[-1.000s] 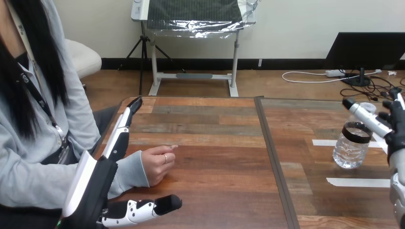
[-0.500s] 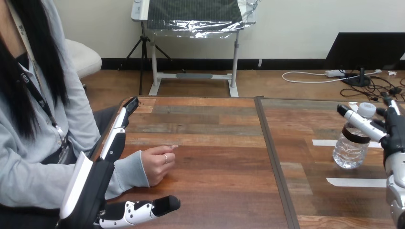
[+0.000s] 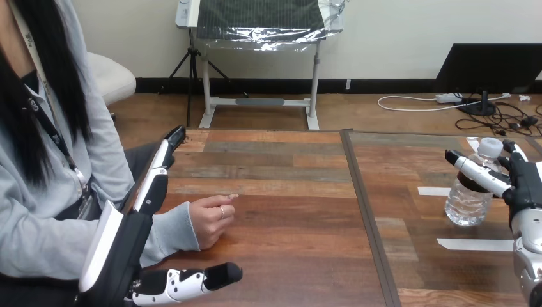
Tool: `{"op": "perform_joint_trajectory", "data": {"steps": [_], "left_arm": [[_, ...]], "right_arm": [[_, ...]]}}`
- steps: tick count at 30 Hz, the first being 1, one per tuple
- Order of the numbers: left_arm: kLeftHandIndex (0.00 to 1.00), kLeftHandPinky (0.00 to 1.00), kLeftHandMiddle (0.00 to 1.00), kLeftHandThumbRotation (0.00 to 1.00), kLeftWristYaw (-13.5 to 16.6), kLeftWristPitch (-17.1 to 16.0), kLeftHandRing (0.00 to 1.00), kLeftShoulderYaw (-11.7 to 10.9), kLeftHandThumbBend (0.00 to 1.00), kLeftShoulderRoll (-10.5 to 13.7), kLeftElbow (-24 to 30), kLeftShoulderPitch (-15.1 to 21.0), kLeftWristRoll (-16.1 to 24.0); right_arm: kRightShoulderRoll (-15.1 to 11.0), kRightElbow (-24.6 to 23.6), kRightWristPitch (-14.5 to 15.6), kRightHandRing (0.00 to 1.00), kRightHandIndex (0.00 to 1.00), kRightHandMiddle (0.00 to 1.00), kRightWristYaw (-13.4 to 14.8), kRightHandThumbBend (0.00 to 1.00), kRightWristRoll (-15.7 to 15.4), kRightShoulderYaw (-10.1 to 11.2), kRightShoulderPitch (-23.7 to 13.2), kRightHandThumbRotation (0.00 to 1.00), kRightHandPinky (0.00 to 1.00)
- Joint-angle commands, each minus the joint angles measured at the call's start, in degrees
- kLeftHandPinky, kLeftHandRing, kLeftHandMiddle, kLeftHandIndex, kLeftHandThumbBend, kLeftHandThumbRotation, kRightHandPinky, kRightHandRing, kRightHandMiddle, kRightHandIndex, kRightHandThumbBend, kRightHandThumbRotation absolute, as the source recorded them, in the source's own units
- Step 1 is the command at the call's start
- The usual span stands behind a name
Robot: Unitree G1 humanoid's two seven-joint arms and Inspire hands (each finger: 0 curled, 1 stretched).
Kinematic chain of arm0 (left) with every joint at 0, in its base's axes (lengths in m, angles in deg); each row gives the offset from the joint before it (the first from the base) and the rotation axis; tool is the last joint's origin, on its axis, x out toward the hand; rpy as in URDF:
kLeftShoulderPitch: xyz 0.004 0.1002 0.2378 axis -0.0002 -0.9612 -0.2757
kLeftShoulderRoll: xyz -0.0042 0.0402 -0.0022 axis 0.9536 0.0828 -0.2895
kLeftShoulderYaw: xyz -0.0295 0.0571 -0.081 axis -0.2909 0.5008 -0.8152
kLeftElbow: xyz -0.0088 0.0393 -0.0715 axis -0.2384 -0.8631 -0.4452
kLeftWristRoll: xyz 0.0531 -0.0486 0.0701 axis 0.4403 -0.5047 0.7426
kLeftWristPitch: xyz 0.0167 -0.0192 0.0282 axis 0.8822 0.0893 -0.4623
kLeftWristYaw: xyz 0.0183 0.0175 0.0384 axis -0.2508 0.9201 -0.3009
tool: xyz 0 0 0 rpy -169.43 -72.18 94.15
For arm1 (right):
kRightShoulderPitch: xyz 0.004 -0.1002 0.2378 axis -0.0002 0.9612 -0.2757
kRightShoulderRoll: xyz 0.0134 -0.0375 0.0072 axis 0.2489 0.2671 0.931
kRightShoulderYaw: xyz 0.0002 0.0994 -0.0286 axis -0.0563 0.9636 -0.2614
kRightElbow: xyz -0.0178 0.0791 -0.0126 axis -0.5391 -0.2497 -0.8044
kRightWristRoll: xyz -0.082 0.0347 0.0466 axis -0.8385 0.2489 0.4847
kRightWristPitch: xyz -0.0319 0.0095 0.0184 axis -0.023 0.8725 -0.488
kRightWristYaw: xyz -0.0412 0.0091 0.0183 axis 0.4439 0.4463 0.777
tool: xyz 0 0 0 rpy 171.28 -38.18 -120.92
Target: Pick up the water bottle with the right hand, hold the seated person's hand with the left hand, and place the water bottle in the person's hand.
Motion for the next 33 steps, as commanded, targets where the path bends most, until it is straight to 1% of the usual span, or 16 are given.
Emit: {"op": "perform_joint_trajectory", "data": {"steps": [1, 4, 5, 10, 14, 17, 22, 26, 28, 33], "left_arm": [[1.00, 0.96, 1.00, 0.63, -0.1, -1.5, 1.00, -0.5, 1.00, -0.7, 2.2, 1.8, -1.2], [1.00, 0.96, 1.00, 0.63, -0.3, -1.5, 1.00, -0.4, 1.00, -0.7, 2.3, 1.7, -1.7], [1.00, 0.96, 1.00, 0.63, -0.3, -1.5, 1.00, -0.4, 1.00, -0.9, 2.5, 1.6, -1.8], [1.00, 0.96, 1.00, 0.63, -0.3, -1.7, 1.00, -0.5, 1.00, -1.3, 2.6, 1.4, -2.0], [1.00, 0.96, 1.00, 0.63, -0.5, -1.5, 1.00, -0.5, 1.00, -1.4, 3.1, 1.0, -2.3], [1.00, 0.96, 1.00, 0.63, -0.7, -1.5, 1.00, -0.5, 1.00, -1.3, 3.2, 0.8, -2.6], [1.00, 0.97, 1.00, 0.64, -1.0, -1.3, 1.00, -0.7, 1.00, -1.2, 3.9, 0.4, -2.8], [1.00, 0.97, 1.00, 0.65, -1.1, -1.5, 1.00, -0.9, 1.00, -1.1, 4.1, 0.3, -2.8], [1.00, 0.97, 1.00, 0.65, -1.1, -1.7, 1.00, -1.0, 1.00, -1.2, 4.1, 0.2, -2.8], [1.00, 0.99, 1.00, 0.64, -2.6, -1.1, 1.00, -0.1, 1.00, -0.5, 4.8, -0.3, -5.7]], "right_arm": [[-0.2, -0.4, 0.3, 0.85, 0.97, 0.91, 0.8, 0.90, -1.0, -1.2, -4.4, 0.45, 0.74], [-0.1, -0.4, 0.0, 0.84, 0.96, 0.90, 0.7, 0.91, -1.1, -1.1, -4.2, 0.46, 0.72], [-0.1, -0.4, -0.2, 0.84, 0.96, 0.90, 0.4, 0.91, -0.8, -0.8, -4.1, 0.46, 0.72], [0.0, -0.4, -0.4, 0.76, 0.96, 0.91, -0.3, 0.94, -0.1, -0.2, -3.9, 0.46, 0.64], [0.1, -0.4, -0.1, 0.75, 0.96, 0.90, -0.1, 0.93, -0.5, -0.5, -3.8, 0.46, 0.63], [0.1, -0.3, -0.1, 0.76, 0.97, 0.90, -0.2, 0.93, -0.5, -0.5, -3.7, 0.46, 0.65], [0.1, -0.3, 0.2, 0.81, 0.97, 0.91, -0.5, 0.91, -0.7, -0.7, -3.5, 0.46, 0.70], [0.1, -0.2, 1.1, 0.83, 0.97, 0.91, 0.0, 0.90, -1.4, -1.3, -3.5, 0.47, 0.72], [0.1, -0.2, 1.3, 0.83, 0.97, 0.90, 0.2, 0.89, -1.6, -1.5, -3.6, 0.46, 0.73], [0.3, -0.3, 1.0, 0.85, 0.97, 0.90, -0.2, 0.84, -1.2, -1.2, -3.2, 0.42, 0.75]]}}
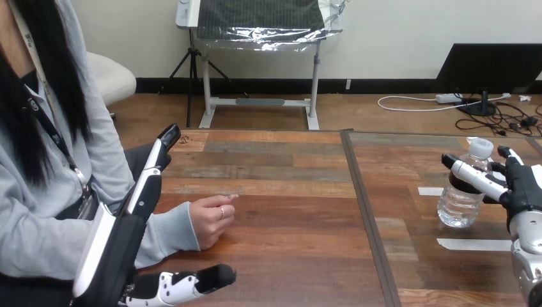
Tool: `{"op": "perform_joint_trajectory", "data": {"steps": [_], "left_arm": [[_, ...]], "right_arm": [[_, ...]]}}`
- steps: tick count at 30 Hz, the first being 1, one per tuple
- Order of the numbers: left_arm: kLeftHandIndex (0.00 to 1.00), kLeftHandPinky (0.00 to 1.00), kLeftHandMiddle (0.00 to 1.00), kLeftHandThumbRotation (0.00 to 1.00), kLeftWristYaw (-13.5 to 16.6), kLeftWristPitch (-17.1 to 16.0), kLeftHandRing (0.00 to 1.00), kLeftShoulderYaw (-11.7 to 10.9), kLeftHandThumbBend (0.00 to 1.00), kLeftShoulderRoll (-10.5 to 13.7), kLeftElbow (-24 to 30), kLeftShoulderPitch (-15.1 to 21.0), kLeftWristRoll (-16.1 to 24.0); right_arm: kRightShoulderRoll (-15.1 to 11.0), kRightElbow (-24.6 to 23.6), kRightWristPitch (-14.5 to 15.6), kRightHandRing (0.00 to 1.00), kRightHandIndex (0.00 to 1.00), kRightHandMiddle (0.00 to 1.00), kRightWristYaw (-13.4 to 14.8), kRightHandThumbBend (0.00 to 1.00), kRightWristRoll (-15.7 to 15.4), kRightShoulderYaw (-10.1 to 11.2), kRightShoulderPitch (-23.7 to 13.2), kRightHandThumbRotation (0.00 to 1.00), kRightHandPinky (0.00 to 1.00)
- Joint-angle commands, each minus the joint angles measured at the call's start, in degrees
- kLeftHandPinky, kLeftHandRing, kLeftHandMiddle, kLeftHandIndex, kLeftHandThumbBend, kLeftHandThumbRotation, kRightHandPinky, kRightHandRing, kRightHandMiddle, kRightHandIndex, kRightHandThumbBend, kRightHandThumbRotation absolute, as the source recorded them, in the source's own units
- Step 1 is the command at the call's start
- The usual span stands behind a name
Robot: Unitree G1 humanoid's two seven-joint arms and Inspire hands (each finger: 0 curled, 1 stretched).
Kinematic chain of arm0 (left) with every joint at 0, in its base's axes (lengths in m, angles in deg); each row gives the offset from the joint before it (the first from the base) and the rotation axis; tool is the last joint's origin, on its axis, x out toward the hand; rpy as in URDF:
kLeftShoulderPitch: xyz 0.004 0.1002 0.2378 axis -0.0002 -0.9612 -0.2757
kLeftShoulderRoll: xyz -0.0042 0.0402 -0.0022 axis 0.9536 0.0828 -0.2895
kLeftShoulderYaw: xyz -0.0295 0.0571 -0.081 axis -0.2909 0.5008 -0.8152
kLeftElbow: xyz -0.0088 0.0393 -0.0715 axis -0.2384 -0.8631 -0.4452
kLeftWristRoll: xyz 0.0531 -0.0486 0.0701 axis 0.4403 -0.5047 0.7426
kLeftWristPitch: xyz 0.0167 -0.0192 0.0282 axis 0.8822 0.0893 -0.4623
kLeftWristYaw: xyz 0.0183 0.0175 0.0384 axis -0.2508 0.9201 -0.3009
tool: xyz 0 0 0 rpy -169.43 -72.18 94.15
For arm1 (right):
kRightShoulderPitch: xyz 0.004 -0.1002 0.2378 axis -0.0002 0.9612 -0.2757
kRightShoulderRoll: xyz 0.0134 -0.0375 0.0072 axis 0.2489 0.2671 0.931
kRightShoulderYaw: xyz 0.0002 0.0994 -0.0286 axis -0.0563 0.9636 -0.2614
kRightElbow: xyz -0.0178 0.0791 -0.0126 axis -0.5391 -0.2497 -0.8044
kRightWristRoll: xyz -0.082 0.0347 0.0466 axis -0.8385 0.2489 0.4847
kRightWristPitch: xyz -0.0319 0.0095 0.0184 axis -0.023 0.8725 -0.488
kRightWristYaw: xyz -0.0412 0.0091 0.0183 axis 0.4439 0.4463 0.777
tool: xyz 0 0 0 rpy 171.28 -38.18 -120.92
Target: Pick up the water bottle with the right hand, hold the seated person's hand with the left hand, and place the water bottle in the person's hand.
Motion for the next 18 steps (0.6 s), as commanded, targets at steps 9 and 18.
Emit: {"op": "perform_joint_trajectory", "data": {"steps": [9, 18], "left_arm": [[1.00, 1.00, 1.00, 0.63, -1.8, -0.8, 1.00, -0.8, 1.00, 0.0, 3.8, 0.6, -3.2], [1.00, 1.00, 1.00, 0.62, -2.7, -1.0, 1.00, -1.1, 1.00, 0.0, 4.4, -0.1, -4.5]], "right_arm": [[0.4, -0.1, -0.1, 0.84, 0.97, 0.90, -0.1, 0.80, 0.0, -0.3, -2.9, 0.37, 0.76], [0.8, 0.0, -0.2, 0.84, 0.95, 0.89, 0.1, 0.77, 0.2, -0.2, -2.6, 0.30, 0.77]]}}
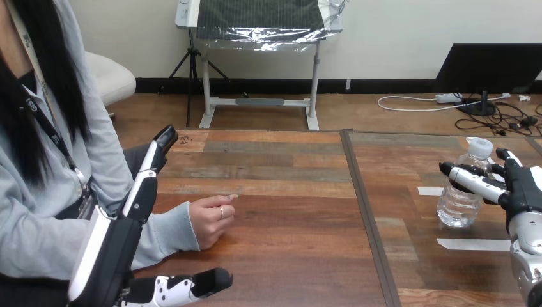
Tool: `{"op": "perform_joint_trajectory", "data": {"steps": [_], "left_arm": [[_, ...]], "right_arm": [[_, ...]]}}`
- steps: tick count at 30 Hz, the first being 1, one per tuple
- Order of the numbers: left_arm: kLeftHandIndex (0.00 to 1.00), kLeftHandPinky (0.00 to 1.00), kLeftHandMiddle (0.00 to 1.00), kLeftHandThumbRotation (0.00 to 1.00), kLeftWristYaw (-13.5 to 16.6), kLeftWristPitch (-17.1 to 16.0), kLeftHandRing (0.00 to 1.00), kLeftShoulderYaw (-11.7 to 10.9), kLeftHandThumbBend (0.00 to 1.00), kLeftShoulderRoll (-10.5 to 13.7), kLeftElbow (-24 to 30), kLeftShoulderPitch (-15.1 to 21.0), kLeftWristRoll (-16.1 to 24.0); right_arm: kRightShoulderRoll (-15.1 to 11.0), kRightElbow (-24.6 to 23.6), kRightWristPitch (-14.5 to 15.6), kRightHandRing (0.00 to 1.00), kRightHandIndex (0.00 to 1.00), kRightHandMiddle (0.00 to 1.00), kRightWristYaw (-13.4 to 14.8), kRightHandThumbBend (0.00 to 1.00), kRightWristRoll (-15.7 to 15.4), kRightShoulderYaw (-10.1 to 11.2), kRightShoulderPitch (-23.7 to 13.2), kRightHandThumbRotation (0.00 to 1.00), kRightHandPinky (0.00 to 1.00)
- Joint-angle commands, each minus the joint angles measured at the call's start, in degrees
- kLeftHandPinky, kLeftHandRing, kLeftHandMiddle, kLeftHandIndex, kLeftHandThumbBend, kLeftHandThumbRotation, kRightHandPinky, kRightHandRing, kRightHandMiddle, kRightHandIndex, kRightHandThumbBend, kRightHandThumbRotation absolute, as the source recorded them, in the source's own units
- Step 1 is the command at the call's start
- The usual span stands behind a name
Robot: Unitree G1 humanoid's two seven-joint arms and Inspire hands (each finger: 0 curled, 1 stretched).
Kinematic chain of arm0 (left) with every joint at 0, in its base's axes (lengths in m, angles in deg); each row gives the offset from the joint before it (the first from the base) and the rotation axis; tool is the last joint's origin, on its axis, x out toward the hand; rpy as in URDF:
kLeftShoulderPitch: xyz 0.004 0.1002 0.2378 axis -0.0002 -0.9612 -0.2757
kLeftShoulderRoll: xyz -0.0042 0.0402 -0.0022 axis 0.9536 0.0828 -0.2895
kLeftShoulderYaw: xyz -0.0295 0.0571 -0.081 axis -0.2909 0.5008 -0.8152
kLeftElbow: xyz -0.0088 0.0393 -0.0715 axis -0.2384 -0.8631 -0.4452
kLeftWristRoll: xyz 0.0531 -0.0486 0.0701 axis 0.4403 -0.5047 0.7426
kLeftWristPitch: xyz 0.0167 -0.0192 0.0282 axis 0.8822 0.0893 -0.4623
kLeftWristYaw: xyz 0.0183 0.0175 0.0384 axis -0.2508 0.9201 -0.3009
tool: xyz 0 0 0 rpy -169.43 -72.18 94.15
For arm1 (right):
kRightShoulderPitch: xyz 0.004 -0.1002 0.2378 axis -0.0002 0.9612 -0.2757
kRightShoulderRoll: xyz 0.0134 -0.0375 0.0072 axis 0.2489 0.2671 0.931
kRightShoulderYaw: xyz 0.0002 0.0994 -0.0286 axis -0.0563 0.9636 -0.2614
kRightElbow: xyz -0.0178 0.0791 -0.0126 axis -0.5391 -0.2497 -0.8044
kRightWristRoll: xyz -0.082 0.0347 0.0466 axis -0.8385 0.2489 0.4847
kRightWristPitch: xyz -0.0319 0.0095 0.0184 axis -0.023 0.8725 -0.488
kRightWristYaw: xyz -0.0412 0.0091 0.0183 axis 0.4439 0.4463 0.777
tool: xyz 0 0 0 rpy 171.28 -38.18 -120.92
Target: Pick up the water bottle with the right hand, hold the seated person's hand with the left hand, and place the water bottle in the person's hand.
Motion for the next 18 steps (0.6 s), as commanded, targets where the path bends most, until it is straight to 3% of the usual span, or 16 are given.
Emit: {"op": "perform_joint_trajectory", "data": {"steps": [1, 10, 18], "left_arm": [[1.00, 1.00, 1.00, 0.62, -0.3, -0.9, 1.00, -1.1, 1.00, 0.0, 3.4, 1.1, -1.6], [1.00, 0.97, 1.00, 0.63, -0.5, -1.4, 1.00, -1.6, 1.00, -0.1, 3.6, 0.7, -2.0], [1.00, 0.96, 1.00, 0.62, -0.6, -0.7, 1.00, -1.5, 1.00, -0.6, 4.5, 0.2, -2.9]], "right_arm": [[0.8, -0.2, -0.4, 0.84, 0.95, 0.89, 0.1, 0.77, 0.2, 0.0, -2.6, 0.29, 0.77], [1.6, -0.1, 0.1, 0.79, 0.86, 0.81, 1.2, 0.78, 0.7, 0.5, -2.9, 0.19, 0.72], [2.2, 0.0, 0.4, 0.61, 0.74, 0.66, 2.5, 0.80, 0.9, 0.9, -3.2, 0.06, 0.53]]}}
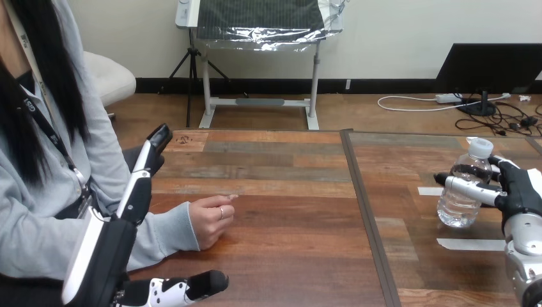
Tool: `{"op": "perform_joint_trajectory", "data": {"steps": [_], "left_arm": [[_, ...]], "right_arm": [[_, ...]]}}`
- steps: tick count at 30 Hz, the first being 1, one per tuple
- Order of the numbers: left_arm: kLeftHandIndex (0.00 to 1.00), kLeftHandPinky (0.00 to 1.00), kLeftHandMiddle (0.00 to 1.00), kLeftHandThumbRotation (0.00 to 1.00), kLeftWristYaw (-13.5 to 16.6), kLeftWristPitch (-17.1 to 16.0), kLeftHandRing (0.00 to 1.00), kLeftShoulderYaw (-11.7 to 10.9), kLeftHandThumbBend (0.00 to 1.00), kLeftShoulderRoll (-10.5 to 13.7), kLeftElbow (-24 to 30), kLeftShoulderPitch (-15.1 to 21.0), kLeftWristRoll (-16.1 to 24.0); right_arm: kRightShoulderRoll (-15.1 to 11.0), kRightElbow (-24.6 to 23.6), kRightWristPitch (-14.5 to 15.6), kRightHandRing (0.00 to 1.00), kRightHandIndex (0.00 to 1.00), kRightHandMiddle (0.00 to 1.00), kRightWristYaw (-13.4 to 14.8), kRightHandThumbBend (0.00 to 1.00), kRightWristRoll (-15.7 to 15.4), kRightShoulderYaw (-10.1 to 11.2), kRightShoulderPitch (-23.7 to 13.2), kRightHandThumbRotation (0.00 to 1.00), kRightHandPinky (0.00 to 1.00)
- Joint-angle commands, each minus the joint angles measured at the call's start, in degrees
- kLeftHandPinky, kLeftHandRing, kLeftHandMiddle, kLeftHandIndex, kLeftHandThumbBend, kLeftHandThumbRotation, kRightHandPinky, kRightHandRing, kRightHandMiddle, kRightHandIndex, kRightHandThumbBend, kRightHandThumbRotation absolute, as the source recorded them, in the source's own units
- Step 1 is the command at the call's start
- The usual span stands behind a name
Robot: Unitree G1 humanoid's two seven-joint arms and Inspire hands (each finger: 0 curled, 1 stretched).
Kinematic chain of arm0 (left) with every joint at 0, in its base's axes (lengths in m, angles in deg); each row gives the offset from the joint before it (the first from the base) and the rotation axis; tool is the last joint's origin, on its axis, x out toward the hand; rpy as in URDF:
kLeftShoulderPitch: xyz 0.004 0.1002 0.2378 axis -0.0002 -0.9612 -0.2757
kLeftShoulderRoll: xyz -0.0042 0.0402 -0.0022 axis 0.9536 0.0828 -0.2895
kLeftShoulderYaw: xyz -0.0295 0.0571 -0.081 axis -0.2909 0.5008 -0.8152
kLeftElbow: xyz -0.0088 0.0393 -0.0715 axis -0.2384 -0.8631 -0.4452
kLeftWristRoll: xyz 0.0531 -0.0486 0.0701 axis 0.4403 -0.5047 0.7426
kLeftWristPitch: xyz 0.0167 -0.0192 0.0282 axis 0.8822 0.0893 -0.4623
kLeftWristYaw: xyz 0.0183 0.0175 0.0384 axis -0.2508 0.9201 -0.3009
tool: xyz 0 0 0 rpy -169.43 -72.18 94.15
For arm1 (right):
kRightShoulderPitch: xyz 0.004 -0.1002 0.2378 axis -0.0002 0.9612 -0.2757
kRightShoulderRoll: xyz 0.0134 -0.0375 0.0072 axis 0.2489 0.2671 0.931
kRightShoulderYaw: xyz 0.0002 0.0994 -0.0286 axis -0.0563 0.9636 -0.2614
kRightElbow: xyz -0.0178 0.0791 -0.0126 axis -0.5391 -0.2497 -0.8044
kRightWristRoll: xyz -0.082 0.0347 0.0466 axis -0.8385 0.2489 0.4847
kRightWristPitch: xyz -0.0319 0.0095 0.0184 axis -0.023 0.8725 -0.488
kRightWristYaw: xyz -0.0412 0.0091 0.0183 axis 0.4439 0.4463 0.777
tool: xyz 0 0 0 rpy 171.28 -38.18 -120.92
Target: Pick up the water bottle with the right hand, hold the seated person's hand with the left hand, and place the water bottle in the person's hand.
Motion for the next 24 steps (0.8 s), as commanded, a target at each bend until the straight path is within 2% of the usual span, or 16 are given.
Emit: {"op": "perform_joint_trajectory", "data": {"steps": [1, 3, 11, 14, 18, 24], "left_arm": [[1.00, 0.96, 1.00, 0.62, -0.1, -0.2, 1.00, -1.0, 1.00, -0.5, 3.4, 1.2, -1.7], [1.00, 0.96, 1.00, 0.61, -0.3, 0.0, 1.00, -1.0, 1.00, -0.4, 3.7, 1.1, -1.8], [1.00, 0.95, 1.00, 0.61, -0.7, 0.0, 1.00, -0.8, 1.00, -0.3, 4.0, 1.0, -2.3], [1.00, 0.95, 1.00, 0.61, -1.2, -0.3, 1.00, -0.3, 1.00, -0.2, 3.8, 1.0, -3.4], [1.00, 0.95, 1.00, 0.60, -1.9, -0.3, 1.00, -0.1, 1.00, -0.2, 3.8, 0.7, -4.2], [1.00, 0.96, 1.00, 0.60, -2.5, -0.6, 1.00, 0.0, 1.00, -0.6, 3.9, 0.4, -4.7]], "right_arm": [[1.3, -0.1, -0.1, 0.60, 0.73, 0.66, 1.2, 0.80, 0.8, 0.7, -3.3, 0.04, 0.52], [1.5, -0.1, 0.1, 0.58, 0.70, 0.64, 1.2, 0.80, 1.2, 1.1, -3.4, 0.03, 0.51], [1.5, 0.0, 1.1, 0.51, 0.61, 0.59, 3.7, 0.80, -1.5, -1.3, -3.7, 0.00, 0.47], [1.7, 0.0, 1.0, 0.45, 0.53, 0.52, 4.8, 0.80, -2.4, -1.9, -3.7, 0.00, 0.40], [2.0, 0.1, 1.6, 0.39, 0.48, 0.47, 4.9, 0.79, -1.9, -1.3, -4.0, 0.00, 0.33], [2.1, 0.2, 1.7, 0.33, 0.43, 0.41, 4.8, 0.75, -2.2, -1.8, -4.2, 0.00, 0.25]]}}
